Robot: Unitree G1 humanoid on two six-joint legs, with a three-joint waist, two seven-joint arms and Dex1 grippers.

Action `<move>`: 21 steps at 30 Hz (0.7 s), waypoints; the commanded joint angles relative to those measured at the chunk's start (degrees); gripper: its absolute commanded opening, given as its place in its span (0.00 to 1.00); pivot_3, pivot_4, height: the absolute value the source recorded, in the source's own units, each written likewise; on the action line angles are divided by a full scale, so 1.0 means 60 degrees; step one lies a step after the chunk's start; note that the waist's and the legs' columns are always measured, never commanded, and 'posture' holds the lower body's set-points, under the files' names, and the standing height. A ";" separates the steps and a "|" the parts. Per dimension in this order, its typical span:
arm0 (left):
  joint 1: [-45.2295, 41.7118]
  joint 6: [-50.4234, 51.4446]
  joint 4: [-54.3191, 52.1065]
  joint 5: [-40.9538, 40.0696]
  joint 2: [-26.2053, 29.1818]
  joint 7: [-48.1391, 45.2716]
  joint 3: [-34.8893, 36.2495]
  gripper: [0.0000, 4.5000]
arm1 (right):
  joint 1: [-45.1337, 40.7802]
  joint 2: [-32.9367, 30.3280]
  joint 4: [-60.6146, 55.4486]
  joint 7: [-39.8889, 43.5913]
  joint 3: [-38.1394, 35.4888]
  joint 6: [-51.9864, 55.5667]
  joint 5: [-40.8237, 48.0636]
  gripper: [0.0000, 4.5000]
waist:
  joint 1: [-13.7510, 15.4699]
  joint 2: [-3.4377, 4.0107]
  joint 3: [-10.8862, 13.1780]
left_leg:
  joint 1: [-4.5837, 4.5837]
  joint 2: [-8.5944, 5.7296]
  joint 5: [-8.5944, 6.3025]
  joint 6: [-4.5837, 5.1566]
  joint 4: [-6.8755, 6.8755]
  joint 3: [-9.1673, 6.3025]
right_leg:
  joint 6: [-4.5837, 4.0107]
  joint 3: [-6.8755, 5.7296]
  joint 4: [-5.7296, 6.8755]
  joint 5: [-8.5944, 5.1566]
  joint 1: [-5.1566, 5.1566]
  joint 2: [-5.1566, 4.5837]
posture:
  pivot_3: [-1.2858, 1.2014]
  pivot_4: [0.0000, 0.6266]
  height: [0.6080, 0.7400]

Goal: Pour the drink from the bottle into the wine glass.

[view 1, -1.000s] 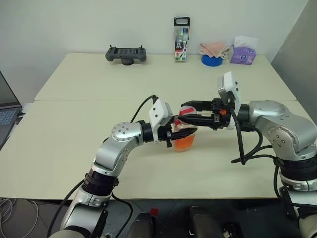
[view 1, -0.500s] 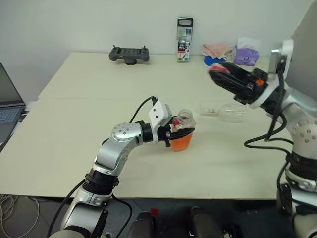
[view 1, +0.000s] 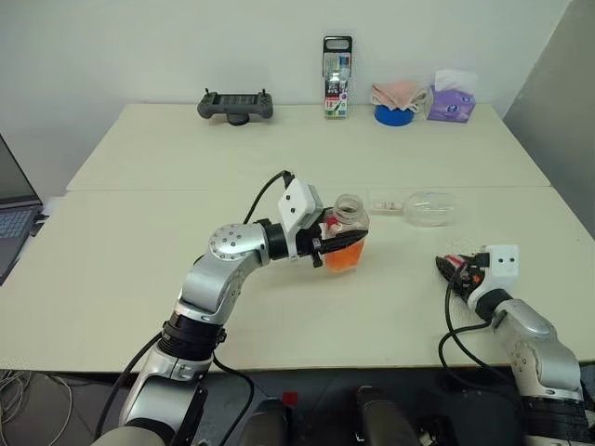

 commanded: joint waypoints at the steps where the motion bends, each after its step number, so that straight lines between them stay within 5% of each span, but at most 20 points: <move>1: -0.0284 -0.0261 -0.0043 -0.0060 -0.0009 0.0118 0.0331 0.40 | -0.0084 -0.0238 -0.0198 -0.0007 -0.0294 -0.0201 -0.0071 0.94 | 0.0001 0.0000 0.0000 | -0.0001 -0.0001 0.0000 0.0000 0.0001 0.0001 | 0.0001 0.0001 -0.0002 0.0001 0.0000 0.0000 | 0.52 0.24 1.00; 2: -0.0295 -0.0277 0.0004 -0.0064 -0.0011 0.0154 0.0371 0.40 | -0.0085 -0.0300 -0.0276 0.0056 -0.0312 -0.0142 -0.0020 1.00 | 0.0001 0.0000 0.0000 | -0.0003 -0.0002 0.0000 0.0000 0.0001 0.0003 | 0.0003 0.0004 -0.0004 0.0002 0.0000 -0.0001 | 0.52 0.24 1.00; 13: -0.0973 -0.0667 0.1269 0.0058 0.0111 0.0619 0.1152 0.40 | -0.0963 -0.1266 -0.1366 0.0240 -0.0349 0.0228 0.0008 1.00 | 0.0015 0.0000 0.0000 | -0.0012 -0.0003 -0.0001 0.0001 -0.0002 -0.0011 | 0.0005 -0.0010 -0.0013 0.0002 -0.0003 -0.0003 | 0.52 0.24 1.00; 21: -0.1624 -0.1072 0.3139 0.0712 0.0916 0.2359 0.2509 0.40 | -0.2547 -0.1726 -0.4207 0.2785 0.2354 0.3009 0.2377 1.00 | -0.0054 -0.0002 0.0001 | -0.0016 0.0007 -0.0001 0.0001 -0.0011 -0.0036 | 0.0005 -0.0032 -0.0011 0.0001 -0.0015 0.0005 | 0.52 0.24 1.00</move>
